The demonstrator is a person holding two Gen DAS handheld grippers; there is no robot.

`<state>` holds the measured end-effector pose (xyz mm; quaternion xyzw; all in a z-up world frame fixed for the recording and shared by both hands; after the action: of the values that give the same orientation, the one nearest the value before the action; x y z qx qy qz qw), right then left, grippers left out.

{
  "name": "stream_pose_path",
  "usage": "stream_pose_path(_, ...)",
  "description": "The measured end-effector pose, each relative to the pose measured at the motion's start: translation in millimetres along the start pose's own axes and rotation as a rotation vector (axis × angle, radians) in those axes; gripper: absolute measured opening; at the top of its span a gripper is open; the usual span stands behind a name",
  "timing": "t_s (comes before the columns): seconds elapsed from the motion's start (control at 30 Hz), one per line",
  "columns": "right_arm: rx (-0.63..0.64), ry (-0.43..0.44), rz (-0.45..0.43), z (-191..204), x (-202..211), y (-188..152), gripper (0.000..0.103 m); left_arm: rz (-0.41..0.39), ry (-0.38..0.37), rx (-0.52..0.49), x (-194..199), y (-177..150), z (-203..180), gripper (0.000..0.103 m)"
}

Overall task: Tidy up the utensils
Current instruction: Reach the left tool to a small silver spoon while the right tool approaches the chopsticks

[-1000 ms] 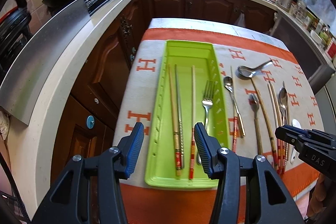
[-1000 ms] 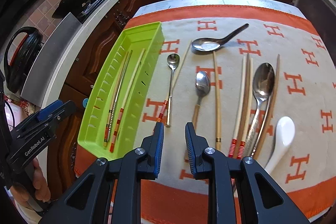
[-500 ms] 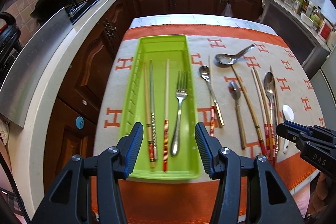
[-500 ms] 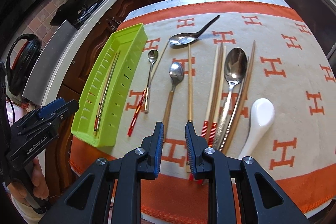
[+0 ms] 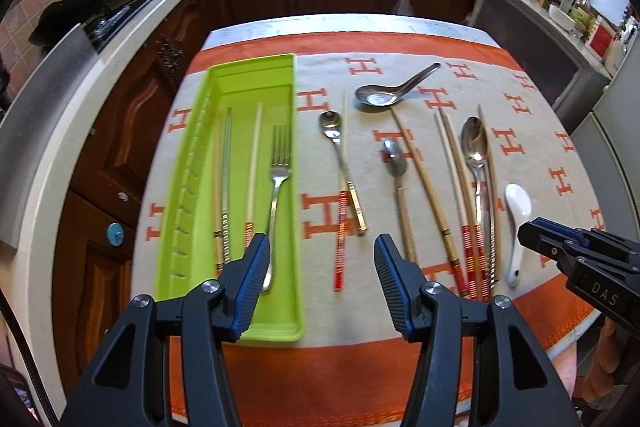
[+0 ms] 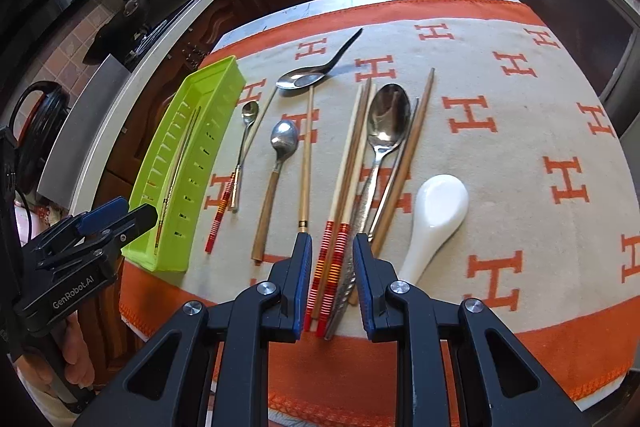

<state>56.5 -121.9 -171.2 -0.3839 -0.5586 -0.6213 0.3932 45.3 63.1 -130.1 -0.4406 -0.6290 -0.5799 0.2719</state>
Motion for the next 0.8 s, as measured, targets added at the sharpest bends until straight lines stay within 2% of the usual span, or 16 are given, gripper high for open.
stream_pose_path(0.3,-0.055,-0.023,-0.01,-33,-10,8,0.021,0.028,-0.11,0.015,-30,25,-11,0.052)
stream_pose_path(0.37,-0.073,-0.021,-0.005,-40,-15,10,0.021,0.039,-0.129,0.024,-40,32,-12,0.047)
stream_pose_path(0.43,-0.089,-0.016,-0.004,-45,-20,13,0.021,0.069,-0.155,0.045,-52,37,-12,0.034)
stream_pose_path(0.5,-0.1,-0.009,-0.003,-49,-24,15,0.021,0.103,-0.18,0.076,-66,43,-11,0.03)
stream_pose_path(0.6,-0.112,0.001,0.002,-54,-32,18,0.021,0.133,-0.186,0.112,-82,52,-8,0.028)
stream_pose_path(0.8,-0.128,0.031,0.015,-57,-44,22,0.021,0.162,-0.148,0.164,-108,69,2,0.027)
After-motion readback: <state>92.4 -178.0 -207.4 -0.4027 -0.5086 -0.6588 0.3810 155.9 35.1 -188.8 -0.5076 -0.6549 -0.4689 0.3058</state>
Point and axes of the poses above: each gripper's, at about its wrist camera, not at the fingertips, and x roughly against the way its jaws point, z to its left, y to its top, the point moved 6 cm from there along -x, roughly the way its jaws point, and after that the axes turned 13 degrees about -y, right-handed, at the moved point
